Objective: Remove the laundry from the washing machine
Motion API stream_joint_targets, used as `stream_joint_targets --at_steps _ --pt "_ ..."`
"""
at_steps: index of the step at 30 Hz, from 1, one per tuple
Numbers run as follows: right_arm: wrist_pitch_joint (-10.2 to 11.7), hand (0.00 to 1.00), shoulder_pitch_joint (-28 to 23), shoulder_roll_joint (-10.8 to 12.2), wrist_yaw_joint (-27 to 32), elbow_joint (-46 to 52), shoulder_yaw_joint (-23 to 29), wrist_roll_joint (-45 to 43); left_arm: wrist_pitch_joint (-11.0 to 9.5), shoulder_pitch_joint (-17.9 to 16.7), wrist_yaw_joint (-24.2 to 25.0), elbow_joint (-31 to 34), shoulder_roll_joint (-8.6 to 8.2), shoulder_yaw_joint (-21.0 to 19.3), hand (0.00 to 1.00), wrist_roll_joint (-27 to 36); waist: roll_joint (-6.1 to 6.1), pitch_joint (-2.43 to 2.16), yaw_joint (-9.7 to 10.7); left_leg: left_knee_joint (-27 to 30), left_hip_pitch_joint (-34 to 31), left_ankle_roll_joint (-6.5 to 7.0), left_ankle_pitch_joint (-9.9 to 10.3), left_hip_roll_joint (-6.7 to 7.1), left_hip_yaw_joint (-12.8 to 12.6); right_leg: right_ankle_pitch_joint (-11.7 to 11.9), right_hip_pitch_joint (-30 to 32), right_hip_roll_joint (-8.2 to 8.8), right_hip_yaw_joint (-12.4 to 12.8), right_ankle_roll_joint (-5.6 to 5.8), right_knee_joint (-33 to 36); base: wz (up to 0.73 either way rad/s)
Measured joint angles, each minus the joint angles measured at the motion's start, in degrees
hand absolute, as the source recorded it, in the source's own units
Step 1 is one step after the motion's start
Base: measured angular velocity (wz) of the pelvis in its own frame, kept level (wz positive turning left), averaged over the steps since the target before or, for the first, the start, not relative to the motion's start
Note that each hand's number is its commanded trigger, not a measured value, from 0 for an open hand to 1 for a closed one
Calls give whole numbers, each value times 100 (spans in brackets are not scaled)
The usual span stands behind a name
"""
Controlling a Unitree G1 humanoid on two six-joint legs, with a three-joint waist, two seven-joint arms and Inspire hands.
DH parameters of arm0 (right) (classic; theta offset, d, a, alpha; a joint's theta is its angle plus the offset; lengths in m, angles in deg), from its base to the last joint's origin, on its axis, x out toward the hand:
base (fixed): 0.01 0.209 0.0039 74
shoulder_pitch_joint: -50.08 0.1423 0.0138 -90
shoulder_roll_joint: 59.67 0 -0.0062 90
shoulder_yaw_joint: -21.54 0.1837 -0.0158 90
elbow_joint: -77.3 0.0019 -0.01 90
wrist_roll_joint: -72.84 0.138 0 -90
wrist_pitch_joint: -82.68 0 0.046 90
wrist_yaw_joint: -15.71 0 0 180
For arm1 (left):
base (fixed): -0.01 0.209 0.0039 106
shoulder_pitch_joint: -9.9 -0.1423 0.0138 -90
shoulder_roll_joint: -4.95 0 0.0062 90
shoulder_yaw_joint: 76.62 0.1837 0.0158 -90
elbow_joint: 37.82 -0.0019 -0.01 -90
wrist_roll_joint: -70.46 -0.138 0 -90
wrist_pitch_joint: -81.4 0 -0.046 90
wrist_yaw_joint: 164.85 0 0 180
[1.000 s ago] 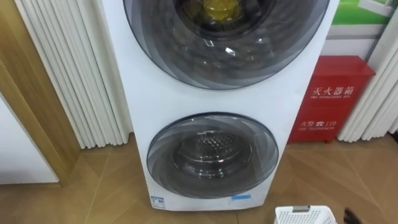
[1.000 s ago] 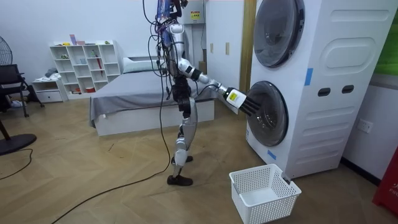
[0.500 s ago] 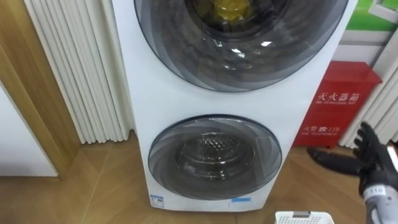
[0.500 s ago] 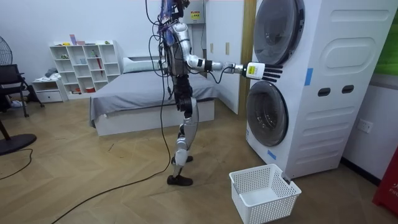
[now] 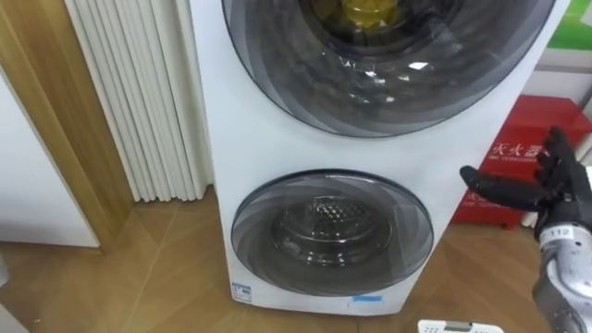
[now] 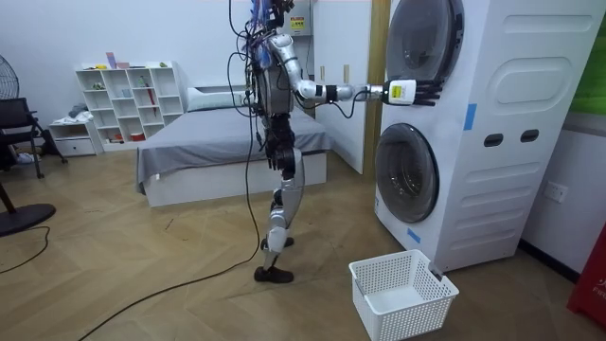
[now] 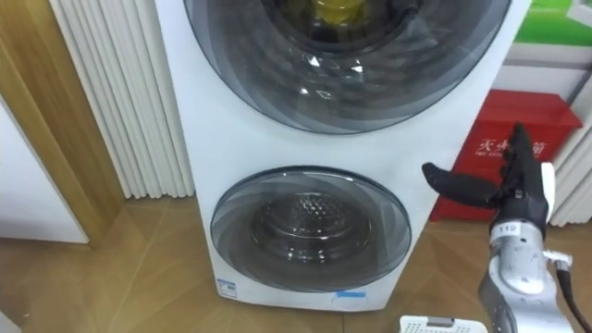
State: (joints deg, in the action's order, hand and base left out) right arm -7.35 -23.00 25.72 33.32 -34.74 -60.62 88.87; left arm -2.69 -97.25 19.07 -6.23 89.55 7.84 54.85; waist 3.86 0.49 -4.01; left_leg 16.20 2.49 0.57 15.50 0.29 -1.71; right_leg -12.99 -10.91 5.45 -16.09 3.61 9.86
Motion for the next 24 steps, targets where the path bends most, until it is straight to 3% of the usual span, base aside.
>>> stream_joint_targets --at_steps 3,6,7,8,9,10,11,12,13,15,17,19,24 --pt "-1 0 1 -143 -2 -4 0 5 2 22 1 2 37 1 0 -18 -20 -12 -65 -76 49 0 -10 2 50 0 6 5 -86 0 51 7" --pt "-9 0 36 -351 3 -16 -1 11 -4 73 1 36 97 3 0 -24 -75 -14 -123 -324 235 3 -145 -55 349 -8 270 31 -155 2 716 4" --pt "-9 0 107 -384 -8 -25 -9 19 -22 146 0 62 170 -2 0 -22 -74 0 -169 -379 285 -1 -173 -160 739 -163 522 -100 174 -79 755 -53" --pt "-9 0 295 -385 -28 -39 -62 23 -32 180 0 63 271 -109 0 -32 1 31 -335 -379 256 -17 -164 -184 1033 -13 929 -313 552 -289 233 -37" --pt "4 0 346 -454 -14 -55 -131 17 -2 155 -12 24 264 -256 0 -86 -34 -33 -226 -374 166 -218 -150 -281 1085 377 849 -388 292 -437 244 -14" --pt "3 0 360 -496 13 -63 -165 17 -3 159 -12 30 278 -285 0 -92 -7 -18 -154 -431 164 -283 -189 -295 938 395 808 -371 159 -454 241 48" --pt "2 0 383 -624 64 -104 -224 25 13 168 -8 40 278 -258 0 -89 6 -10 -89 -534 229 -286 -230 -324 489 393 718 -363 144 -453 220 39" --pt "2 0 384 -679 88 -122 -223 43 24 170 -1 65 273 -237 0 -89 44 4 -89 -583 243 -257 -251 -340 252 392 685 -366 184 -451 189 32" --pt "1 0 480 -722 117 -225 -219 52 56 177 1 144 261 -217 0 -87 8 -22 -93 -678 272 -199 -301 -351 -76 386 679 -370 213 -441 183 18" --pt "-15 0 652 -725 75 -409 -230 55 165 188 1 232 267 -216 0 -89 54 -16 -116 -758 329 -157 -347 -335 -123 379 704 -380 201 -429 173 8" --pt "-168 0 829 -728 -55 -466 -229 52 307 180 10 273 271 -216 0 -146 141 -13 -195 -748 307 -155 -348 -286 -117 379 715 -390 177 -429 116 0" --pt "-252 0 1045 -729 -147 -468 -231 53 383 151 21 273 274 -221 0 -210 149 -17 -221 -746 292 -155 -348 -254 -122 380 704 -363 164 -427 70 3" --pt "-320 0 1380 -782 -247 -874 -276 246 397 102 21 273 368 -226 0 -207 177 -37 -241 -735 286 -154 -348 -254 -117 380 694 -361 139 -423 74 2"
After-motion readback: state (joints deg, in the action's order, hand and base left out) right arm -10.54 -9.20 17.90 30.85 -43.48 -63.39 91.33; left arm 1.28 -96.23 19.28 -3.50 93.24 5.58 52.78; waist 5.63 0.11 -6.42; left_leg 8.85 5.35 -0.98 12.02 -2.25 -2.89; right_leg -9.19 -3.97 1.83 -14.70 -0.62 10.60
